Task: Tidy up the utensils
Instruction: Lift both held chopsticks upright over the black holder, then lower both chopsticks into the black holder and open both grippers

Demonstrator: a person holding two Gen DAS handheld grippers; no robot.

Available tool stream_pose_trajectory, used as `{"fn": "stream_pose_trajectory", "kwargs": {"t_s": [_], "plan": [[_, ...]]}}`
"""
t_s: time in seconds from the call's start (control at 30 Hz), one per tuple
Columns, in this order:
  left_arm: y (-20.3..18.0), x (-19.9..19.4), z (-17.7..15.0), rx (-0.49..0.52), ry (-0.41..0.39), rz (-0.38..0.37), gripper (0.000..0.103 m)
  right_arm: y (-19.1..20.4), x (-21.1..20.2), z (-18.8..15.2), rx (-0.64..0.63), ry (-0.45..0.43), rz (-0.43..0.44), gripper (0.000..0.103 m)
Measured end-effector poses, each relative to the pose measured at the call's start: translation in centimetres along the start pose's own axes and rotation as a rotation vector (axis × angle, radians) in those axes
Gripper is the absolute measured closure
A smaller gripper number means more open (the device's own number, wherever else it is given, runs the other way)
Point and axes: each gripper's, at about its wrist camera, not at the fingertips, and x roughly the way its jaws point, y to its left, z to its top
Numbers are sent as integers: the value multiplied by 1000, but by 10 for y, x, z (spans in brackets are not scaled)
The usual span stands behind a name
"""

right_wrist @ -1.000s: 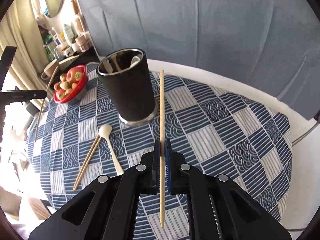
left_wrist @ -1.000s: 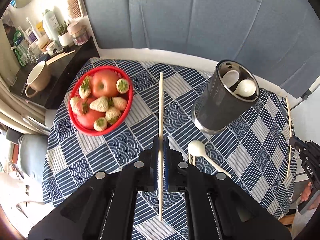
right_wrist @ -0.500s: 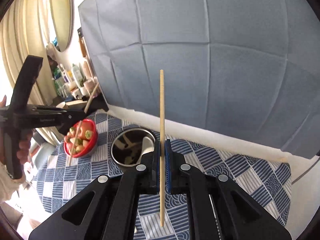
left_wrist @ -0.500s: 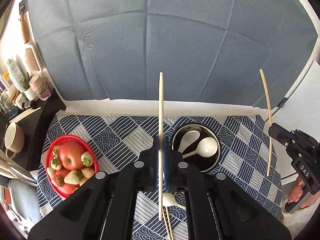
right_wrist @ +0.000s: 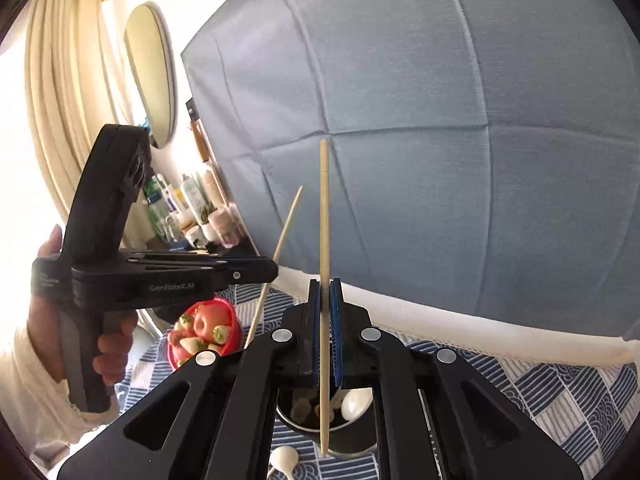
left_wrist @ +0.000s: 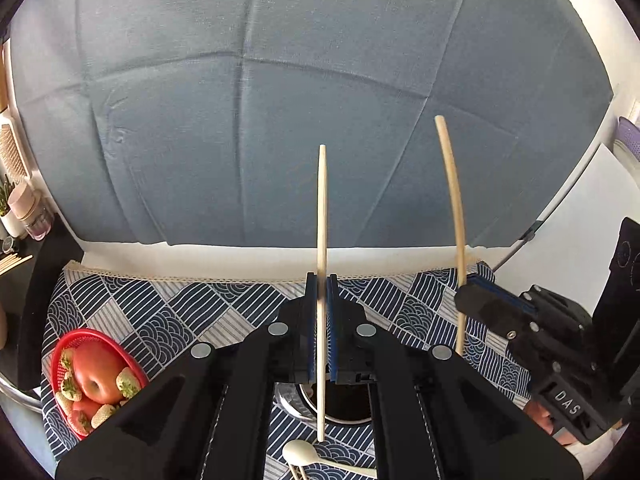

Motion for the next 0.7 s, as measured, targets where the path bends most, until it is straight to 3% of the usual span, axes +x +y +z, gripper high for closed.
{"fn": "stream_pose_trajectory", "kwargs": {"t_s": [0.4, 0.7], "plan": [[7, 24, -1, -37, -111, -132, 98, -19, 28, -8, 76, -66, 82, 98], [16, 42, -31, -46, -137, -171, 98, -34, 45, -31, 132, -11, 91, 98]]}}
